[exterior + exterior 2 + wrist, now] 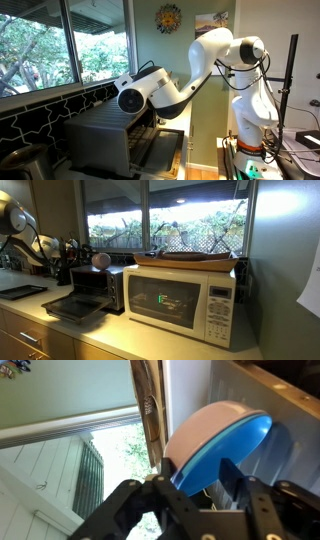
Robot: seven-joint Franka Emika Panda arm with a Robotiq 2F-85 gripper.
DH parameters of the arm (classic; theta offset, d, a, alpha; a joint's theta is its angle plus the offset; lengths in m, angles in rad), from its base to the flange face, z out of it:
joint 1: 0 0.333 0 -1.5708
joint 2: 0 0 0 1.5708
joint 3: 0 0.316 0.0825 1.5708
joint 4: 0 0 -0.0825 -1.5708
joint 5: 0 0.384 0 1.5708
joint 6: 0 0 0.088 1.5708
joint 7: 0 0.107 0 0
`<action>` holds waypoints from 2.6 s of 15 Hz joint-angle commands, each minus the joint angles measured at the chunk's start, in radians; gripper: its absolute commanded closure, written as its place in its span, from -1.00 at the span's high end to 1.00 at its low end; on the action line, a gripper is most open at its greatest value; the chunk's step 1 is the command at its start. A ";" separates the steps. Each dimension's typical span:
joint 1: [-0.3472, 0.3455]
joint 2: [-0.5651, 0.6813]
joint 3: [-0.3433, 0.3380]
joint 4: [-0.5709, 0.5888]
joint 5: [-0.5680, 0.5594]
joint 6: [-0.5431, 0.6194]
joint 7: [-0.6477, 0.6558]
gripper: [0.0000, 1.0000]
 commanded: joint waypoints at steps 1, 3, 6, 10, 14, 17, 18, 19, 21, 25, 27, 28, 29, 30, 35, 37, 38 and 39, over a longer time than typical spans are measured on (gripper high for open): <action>-0.010 -0.021 -0.003 -0.016 0.027 0.079 -0.017 -0.40; -0.013 -0.030 -0.005 -0.019 0.034 0.112 -0.025 -0.19; -0.020 -0.032 -0.008 -0.021 0.064 0.167 -0.031 0.43; -0.031 -0.038 -0.018 -0.019 0.119 0.233 -0.035 0.88; -0.045 -0.060 -0.022 0.010 0.229 0.277 -0.047 1.00; -0.036 -0.046 -0.018 0.052 0.362 0.263 -0.042 0.97; -0.037 -0.049 -0.018 0.062 0.406 0.264 -0.043 0.96; -0.041 -0.057 -0.022 0.071 0.444 0.269 -0.049 0.95; -0.057 -0.082 -0.035 0.090 0.532 0.294 -0.048 0.99; -0.092 -0.137 -0.073 0.119 0.708 0.346 -0.040 1.00; -0.116 -0.175 -0.099 0.116 0.789 0.390 -0.028 1.00; -0.130 -0.197 -0.113 0.103 0.825 0.420 -0.021 1.00; -0.145 -0.218 -0.128 0.089 0.867 0.448 -0.017 1.00; -0.163 -0.240 -0.144 0.068 0.907 0.485 -0.013 1.00; -0.143 -0.185 -0.121 0.137 0.833 0.424 -0.035 1.00; -0.152 -0.176 -0.130 0.133 0.861 0.433 0.005 1.00; -0.165 -0.183 -0.142 0.120 0.889 0.455 0.035 1.00; -0.173 -0.187 -0.151 0.116 0.909 0.460 0.074 1.00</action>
